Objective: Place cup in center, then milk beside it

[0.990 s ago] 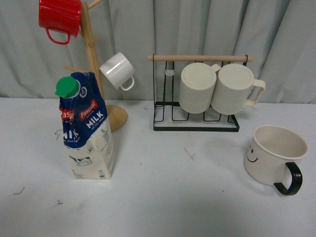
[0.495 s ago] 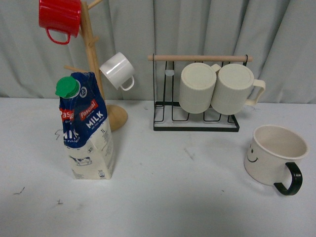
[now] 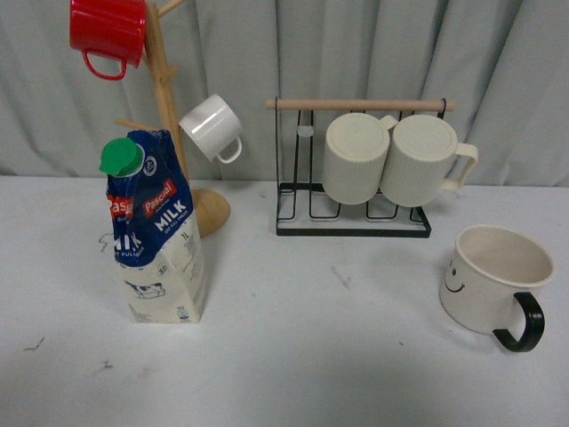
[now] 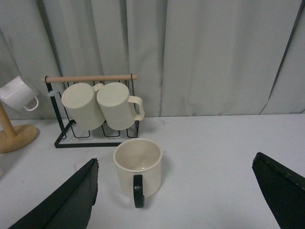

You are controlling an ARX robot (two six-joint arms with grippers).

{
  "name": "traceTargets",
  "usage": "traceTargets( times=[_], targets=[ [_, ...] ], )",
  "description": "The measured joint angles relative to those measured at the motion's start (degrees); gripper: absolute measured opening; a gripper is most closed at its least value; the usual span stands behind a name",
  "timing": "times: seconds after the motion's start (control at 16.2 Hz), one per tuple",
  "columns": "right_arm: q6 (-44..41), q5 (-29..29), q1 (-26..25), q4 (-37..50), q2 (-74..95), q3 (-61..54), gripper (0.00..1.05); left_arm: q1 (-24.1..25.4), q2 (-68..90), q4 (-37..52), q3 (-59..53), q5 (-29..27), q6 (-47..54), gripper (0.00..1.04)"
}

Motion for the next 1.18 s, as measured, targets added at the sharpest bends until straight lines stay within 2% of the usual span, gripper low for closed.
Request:
traceTargets(
  times=[0.37, 0.43, 0.49, 0.62, 0.68, 0.74, 0.93, 1.18],
  targets=[
    [0.00, 0.00, 0.00, 0.00, 0.00, 0.00, 0.98, 0.00, 0.00, 0.00, 0.00, 0.00, 0.00, 0.98],
    [-0.72, -5.07, -2.03, -0.63, 3.02, 0.76, 0.98, 0.00, 0.00, -0.02, 0.00, -0.07, 0.00, 0.98],
    [-1.07, -7.43, -3.56, 6.60, 14.32, 3.41, 0.98, 0.00, 0.00, 0.04, 0.00, 0.04, 0.00, 0.98],
    [-0.09, -7.28, -5.07, 22.82, 33.51, 11.23, 0.98, 0.00, 0.00, -0.02, 0.00, 0.00, 0.00, 0.98],
    [1.66, -5.86, -6.49, 28.74, 44.06, 16.55, 0.98, 0.00, 0.00, 0.02, 0.00, 0.00, 0.00, 0.98],
    [3.63, -4.90, -7.02, 30.16, 52.65, 21.49, 0.98, 0.00, 0.00, 0.02, 0.00, 0.00, 0.00, 0.98],
    [10.47, -1.66, -7.48, 21.53, 78.49, 37.22, 0.98, 0.00, 0.00, 0.00, 0.00, 0.02, 0.00, 0.98],
    [12.11, 0.33, -4.76, 9.18, 96.32, 48.76, 0.98, 0.00, 0.00, 0.00, 0.00, 0.00, 0.00, 0.98]
  ],
)
